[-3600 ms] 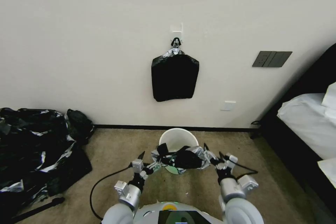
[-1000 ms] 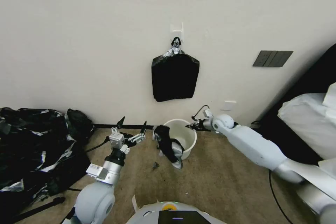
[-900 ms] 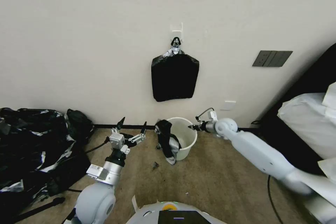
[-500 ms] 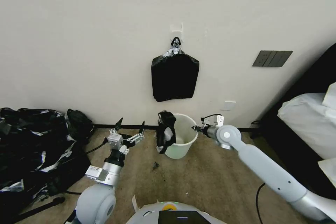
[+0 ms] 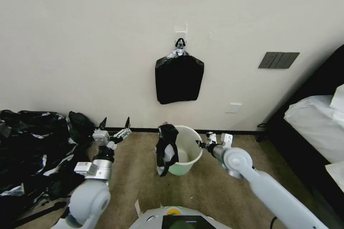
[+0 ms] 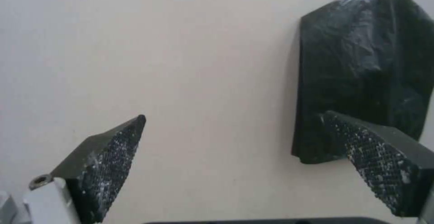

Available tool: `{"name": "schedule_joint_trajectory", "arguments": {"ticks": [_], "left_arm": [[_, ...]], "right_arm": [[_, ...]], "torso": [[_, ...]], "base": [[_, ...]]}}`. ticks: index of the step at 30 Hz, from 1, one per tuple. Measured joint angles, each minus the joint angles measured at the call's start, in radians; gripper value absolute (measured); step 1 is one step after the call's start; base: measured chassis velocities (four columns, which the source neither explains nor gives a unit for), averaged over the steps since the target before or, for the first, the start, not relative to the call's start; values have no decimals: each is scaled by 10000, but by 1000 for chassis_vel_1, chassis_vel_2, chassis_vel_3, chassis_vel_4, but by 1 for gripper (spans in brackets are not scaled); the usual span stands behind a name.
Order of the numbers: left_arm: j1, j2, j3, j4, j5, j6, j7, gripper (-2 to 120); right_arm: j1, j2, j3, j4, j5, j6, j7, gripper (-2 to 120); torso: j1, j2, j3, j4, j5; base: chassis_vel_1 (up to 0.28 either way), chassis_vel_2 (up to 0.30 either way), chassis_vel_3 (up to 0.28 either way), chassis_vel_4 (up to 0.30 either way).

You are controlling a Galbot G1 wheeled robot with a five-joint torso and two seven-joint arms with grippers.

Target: Place a trash bag onto the trash bin.

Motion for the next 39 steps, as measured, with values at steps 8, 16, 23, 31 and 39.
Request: {"name": "schedule_joint_trajectory", "arguments": {"ticks": [8,16,23,31,39], "left_arm": [[34,43,-121,-20,-130,65,-39,100],[137,-51,-203,-89,-113,3,-2,100],[167,-147,-131,-170,-70,-47,27,100],[164,-246,-87,-252,-24,-27,49,100],[427,-348,-232,-526,-21,154,42,100]], "right_arm": [[-267,466,-345,-547,-1166,126,-505,6],[-458,570,-615,-755,-1844,245,-597,6],[-677,587,-576,-516,-2048,350,-598,18],[-766,341,-185,-155,-2011,385,-553,45],[-889,148,299,91,-1646,400,-623,76]], "torso": [[0,0,0,5,1],[0,0,0,2,0],[0,0,1,2,3],[0,0,0,3,-1],[0,0,1,4,2]], "base": [[0,0,0,0],[0,0,0,0],[0,0,0,0],[0,0,0,0],[0,0,0,0]]}}
